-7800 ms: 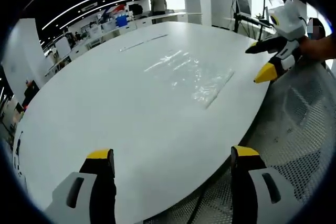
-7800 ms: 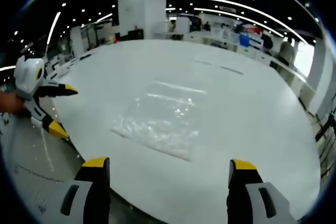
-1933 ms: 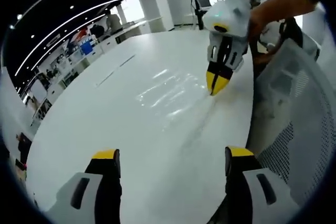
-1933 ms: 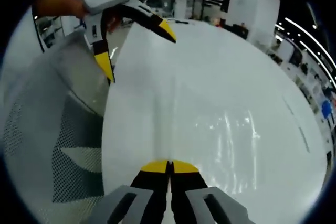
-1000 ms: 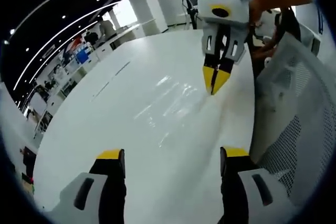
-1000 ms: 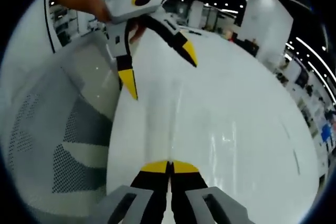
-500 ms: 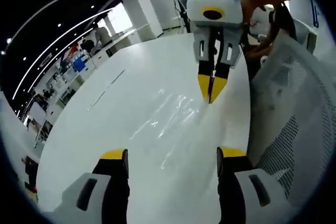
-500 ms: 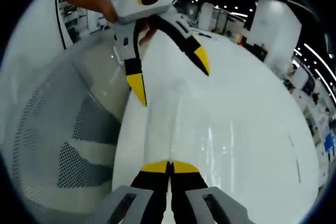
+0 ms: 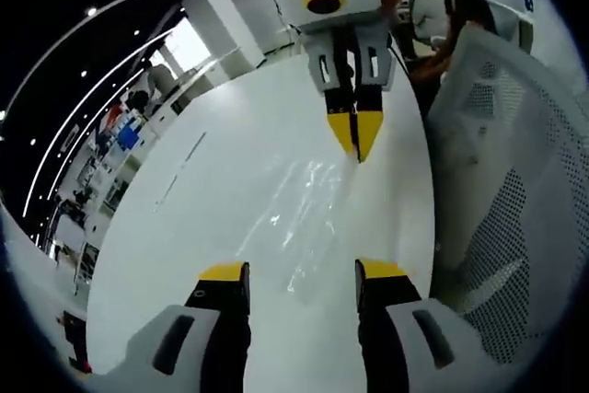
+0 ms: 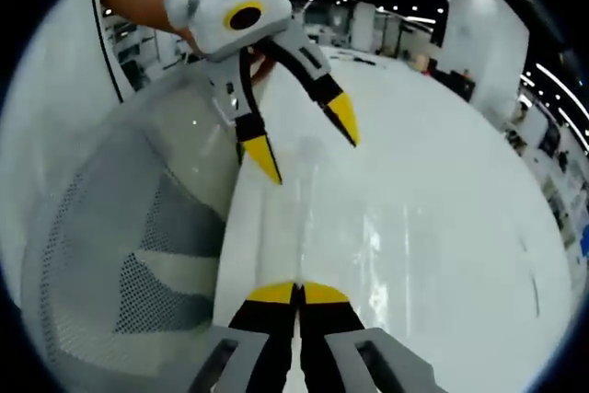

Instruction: Open the resealable bag by pulling the two sides of the seal apart until the entire bag opening is separated and visibly accessible.

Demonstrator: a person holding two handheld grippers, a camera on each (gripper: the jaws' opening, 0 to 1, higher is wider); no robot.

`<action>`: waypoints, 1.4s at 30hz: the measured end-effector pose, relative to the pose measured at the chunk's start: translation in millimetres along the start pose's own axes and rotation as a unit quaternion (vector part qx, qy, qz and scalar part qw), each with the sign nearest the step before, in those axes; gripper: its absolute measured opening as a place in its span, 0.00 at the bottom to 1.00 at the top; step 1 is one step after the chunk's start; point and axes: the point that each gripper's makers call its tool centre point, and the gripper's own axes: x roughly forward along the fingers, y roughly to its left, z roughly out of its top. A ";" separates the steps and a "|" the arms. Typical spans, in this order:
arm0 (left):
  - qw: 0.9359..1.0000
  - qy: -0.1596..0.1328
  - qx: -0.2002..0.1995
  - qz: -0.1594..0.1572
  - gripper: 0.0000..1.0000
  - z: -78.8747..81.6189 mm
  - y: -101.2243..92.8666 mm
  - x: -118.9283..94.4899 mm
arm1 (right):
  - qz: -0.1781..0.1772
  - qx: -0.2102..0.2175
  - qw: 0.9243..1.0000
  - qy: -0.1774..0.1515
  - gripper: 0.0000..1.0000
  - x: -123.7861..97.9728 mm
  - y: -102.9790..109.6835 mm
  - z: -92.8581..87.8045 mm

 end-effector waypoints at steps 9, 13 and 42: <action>0.998 0.003 0.040 -0.039 0.15 1.9 -7.2 2.6 | 0.015 0.014 1.000 0.002 0.00 -3.7 0.2 1.8; 0.997 -0.004 0.060 -0.046 0.11 3.4 -13.4 3.7 | 0.019 0.020 1.000 0.006 0.00 -5.6 0.4 -1.8; 0.992 -0.001 0.097 -0.078 0.05 4.0 -29.1 4.4 | 0.054 0.092 0.994 0.022 0.00 1.5 9.6 -11.0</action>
